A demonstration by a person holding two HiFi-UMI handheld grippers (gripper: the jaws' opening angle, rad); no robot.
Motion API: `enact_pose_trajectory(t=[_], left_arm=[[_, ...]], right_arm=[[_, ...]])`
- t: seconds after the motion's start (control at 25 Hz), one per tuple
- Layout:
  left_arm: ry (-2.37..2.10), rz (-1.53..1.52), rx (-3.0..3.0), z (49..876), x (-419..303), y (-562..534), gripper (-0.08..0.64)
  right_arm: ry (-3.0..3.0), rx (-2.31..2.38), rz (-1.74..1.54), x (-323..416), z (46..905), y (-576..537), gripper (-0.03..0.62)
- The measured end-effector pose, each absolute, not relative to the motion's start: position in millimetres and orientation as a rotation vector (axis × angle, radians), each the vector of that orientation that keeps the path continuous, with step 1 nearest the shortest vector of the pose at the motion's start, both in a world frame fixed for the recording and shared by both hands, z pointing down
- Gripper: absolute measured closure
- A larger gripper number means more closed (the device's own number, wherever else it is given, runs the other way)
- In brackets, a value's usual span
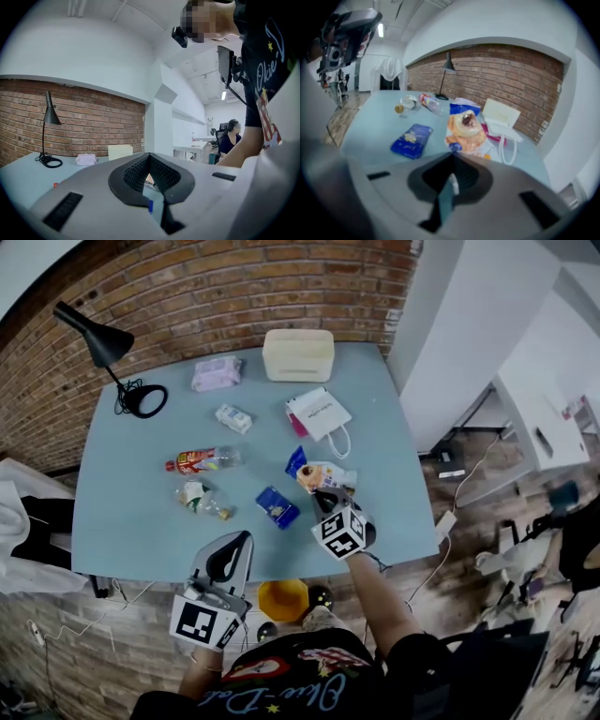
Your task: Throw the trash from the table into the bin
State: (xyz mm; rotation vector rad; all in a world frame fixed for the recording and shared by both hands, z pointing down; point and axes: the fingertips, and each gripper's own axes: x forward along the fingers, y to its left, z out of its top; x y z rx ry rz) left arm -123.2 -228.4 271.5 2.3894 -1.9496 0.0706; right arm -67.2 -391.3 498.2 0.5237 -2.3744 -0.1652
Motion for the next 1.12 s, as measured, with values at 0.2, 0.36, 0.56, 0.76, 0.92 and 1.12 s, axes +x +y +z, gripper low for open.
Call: enact_pose_trajectory(t=[0.2,0.36,0.56,0.76,0.92,1.12], left_arm=[[-1.936,0.050,2.396,271,-123,-226,0.552],[-1.912,0.019,2.418,269,-121,-222,0.552],[-1.875,0.012,2.462,268,-116,-216,0.552],[-1.875,0.003,2.454,275,-119,-207,0.552],[-1.859,-0.026,2.455,273,-121,-200,0.552],[-1.824,-0.026,2.487,273,-117,-186,0.552]], right_arm=[[-2.417,0.572,-0.158,-60,482,-384,0.586],[-2.483,0.681,-0.125,-47,461,-378,0.586],[-2.521,0.786,-0.122,-32,436,-365,0.585],[-2.551,0.852,-0.160,-24,410,-346,0.586],[-2.564,0.879,-0.202,-22,396,-330,0.586],[-2.589,0.941,-0.201,-16,376,-309,0.585]])
